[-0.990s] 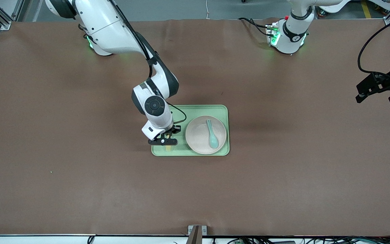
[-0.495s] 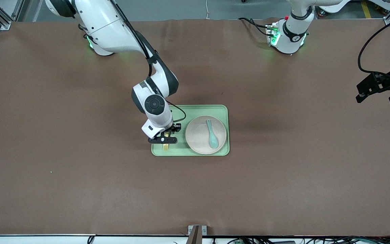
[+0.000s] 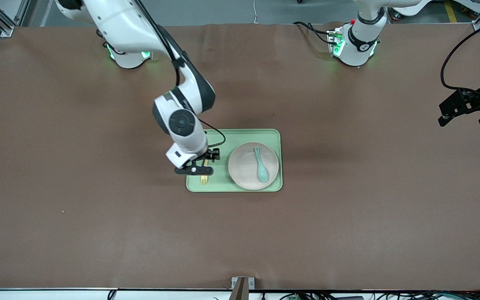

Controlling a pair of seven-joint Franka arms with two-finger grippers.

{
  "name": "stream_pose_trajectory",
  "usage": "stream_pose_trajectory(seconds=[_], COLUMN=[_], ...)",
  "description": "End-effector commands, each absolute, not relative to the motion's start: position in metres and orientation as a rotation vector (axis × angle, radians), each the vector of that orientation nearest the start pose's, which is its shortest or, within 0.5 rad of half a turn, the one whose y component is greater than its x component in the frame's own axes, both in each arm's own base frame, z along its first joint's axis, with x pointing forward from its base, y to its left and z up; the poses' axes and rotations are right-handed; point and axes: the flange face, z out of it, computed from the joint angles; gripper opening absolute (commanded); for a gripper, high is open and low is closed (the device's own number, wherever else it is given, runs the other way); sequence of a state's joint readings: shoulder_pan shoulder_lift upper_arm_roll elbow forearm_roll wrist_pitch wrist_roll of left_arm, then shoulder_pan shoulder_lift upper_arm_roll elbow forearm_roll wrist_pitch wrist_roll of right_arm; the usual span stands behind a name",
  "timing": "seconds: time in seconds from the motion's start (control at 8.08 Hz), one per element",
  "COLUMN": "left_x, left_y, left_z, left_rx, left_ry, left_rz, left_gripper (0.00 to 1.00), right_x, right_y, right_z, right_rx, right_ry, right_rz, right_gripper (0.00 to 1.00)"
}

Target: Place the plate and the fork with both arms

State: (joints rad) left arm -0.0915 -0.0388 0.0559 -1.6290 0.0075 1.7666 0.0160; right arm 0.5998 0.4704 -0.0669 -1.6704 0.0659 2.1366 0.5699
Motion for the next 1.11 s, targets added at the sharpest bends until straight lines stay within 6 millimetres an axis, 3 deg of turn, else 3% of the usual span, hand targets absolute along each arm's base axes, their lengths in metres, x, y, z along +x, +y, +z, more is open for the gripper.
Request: stream_pose_trajectory(seconds=[0.0, 0.25, 0.37, 0.62, 0.87, 0.99], left_x=[0.557, 0.556, 0.556, 0.556, 0.556, 0.556], left_y=[-0.02, -0.02, -0.021, -0.02, -0.021, -0.021], left_z=[0.644, 0.645, 0.644, 0.644, 0.645, 0.644], left_rx=[-3.174, -3.172, -3.173, -3.175, -3.175, -3.173], left_ry=[0.067, 0.074, 0.067, 0.062, 0.065, 0.062], left_rz=[-0.278, -0.278, -0.277, -0.275, -0.277, -0.275], left_gripper=[1.0, 1.0, 1.0, 1.0, 1.0, 1.0], right_x=[0.573, 0.565, 0.551, 0.531, 0.519, 0.521], right_y=[0.274, 0.169, 0.117, 0.031, -0.025, -0.034], right_z=[0.427, 0.515, 0.545, 0.585, 0.604, 0.614], right_rx=[-3.088, -3.075, -3.071, -3.048, -3.036, -3.054], right_ry=[0.1, 0.051, -0.002, -0.118, -0.197, -0.188], right_rz=[0.045, 0.087, 0.143, 0.141, 0.106, 0.074], right_gripper=[0.82, 0.83, 0.83, 0.86, 0.9, 0.94])
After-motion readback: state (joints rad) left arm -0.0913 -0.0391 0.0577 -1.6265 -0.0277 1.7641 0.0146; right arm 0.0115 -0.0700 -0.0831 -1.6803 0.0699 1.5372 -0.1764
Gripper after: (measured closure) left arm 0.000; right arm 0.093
